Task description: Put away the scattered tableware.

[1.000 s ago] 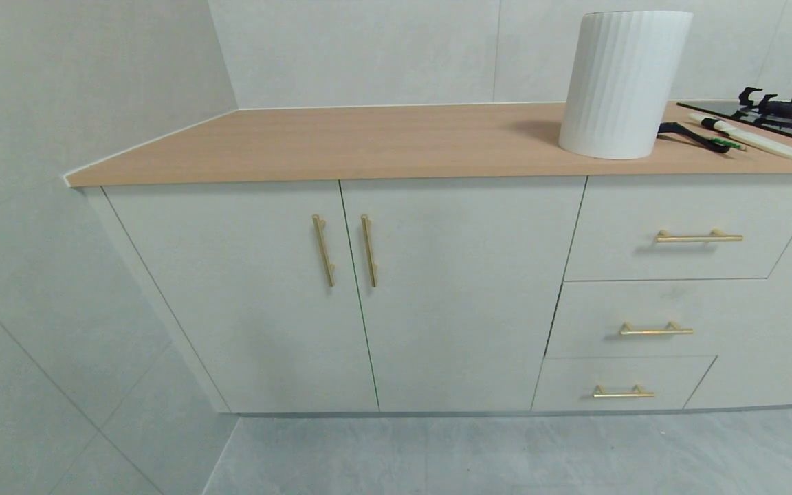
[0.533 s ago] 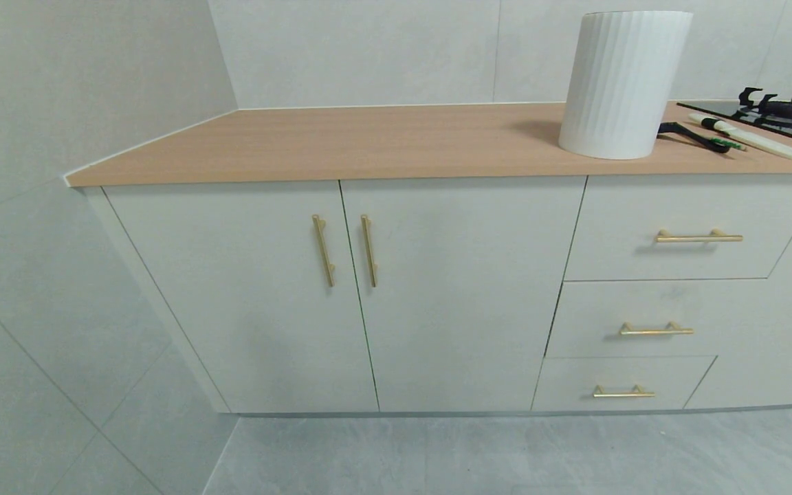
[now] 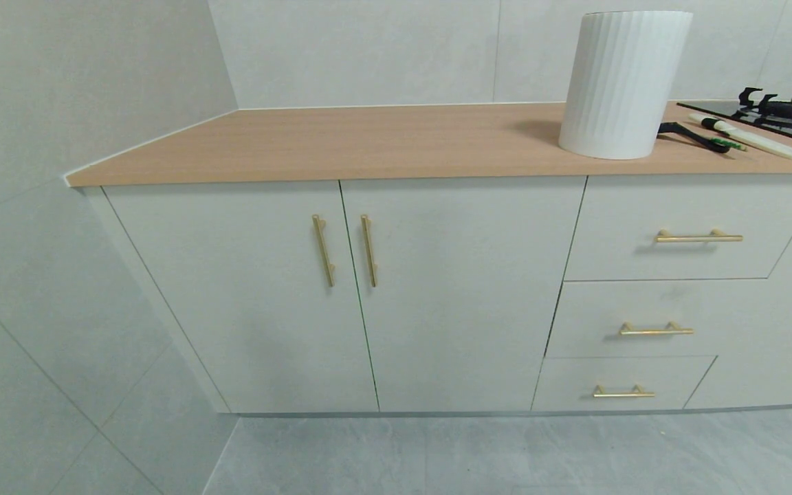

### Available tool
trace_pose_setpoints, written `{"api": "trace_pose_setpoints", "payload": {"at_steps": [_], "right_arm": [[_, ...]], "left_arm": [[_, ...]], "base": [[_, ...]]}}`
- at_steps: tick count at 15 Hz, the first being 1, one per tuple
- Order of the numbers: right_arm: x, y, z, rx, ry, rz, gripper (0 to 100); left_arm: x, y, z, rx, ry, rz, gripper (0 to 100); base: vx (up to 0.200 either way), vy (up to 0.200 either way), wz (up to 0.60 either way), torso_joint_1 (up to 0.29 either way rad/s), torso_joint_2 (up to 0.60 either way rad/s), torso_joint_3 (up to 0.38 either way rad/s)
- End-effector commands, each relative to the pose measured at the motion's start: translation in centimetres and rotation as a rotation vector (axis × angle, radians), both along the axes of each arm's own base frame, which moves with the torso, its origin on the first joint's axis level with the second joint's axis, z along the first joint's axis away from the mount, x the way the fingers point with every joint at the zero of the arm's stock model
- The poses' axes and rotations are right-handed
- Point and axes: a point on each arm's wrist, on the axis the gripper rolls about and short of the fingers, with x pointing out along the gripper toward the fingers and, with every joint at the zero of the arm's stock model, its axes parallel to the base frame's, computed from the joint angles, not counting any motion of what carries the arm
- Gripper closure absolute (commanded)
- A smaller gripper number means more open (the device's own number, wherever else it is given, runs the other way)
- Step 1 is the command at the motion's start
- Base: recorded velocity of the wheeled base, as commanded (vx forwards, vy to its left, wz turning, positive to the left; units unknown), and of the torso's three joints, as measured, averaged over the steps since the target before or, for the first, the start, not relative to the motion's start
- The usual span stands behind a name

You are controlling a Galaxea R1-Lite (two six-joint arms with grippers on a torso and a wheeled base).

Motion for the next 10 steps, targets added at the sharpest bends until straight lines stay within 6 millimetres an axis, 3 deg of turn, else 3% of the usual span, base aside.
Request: {"api": "trace_pose_setpoints", "payload": {"at_steps": [1, 2, 10], "right_arm": [[0.01, 0.00, 0.01, 0.001, 0.001, 0.001, 0], [0.01, 0.00, 0.01, 0.001, 0.001, 0.001, 0], [0.01, 0.00, 0.01, 0.001, 0.001, 0.001, 0]], "left_arm": [[0.01, 0.00, 0.00, -0.001, 0.002, 0.000, 0], [0.01, 0.00, 0.00, -0.002, 0.002, 0.000, 0], [0.01, 0.00, 0.00, -0.001, 0.002, 0.000, 0]], "base": [[0.000, 0.000, 0.00, 0.000, 0.00, 0.000], [0.000, 0.000, 0.00, 0.000, 0.00, 0.000], [0.000, -0.200, 0.00, 0.003, 0.00, 0.002]]}}
